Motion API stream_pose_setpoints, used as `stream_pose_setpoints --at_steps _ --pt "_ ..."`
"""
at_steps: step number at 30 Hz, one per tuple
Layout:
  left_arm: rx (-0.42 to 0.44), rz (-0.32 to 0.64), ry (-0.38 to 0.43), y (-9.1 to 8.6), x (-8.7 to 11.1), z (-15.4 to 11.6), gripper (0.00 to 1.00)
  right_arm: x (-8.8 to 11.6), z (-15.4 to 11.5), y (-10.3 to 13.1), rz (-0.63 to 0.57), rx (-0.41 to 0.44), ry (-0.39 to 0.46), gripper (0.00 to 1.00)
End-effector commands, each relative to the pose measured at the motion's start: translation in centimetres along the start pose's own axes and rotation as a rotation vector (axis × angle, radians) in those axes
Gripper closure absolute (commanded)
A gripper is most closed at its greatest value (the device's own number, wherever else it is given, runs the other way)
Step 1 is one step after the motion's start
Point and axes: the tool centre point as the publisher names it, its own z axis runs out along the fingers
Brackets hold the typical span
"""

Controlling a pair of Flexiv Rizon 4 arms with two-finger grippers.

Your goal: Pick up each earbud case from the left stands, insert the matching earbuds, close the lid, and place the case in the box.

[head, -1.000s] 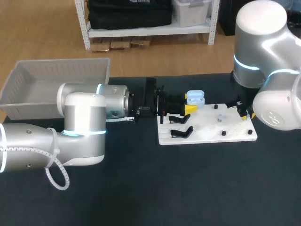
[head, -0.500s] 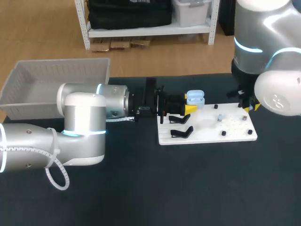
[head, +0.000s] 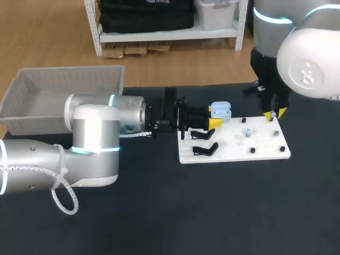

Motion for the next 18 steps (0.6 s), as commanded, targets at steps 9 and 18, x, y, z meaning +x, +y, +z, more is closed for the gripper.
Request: stream_pose_setpoints --at_steps 9,18 --pt "-0.006 0.003 -0.003 -0.1 0.1 0.0 1.0 0.2 -0.7 0.3 0.08 -0.02 -0.057 1.0" --pt "-0.006 0.003 -0.003 -0.1 0.1 0.0 1.0 -0.8 -2.3 5.4 0.446 -0.043 0.042 1.0"
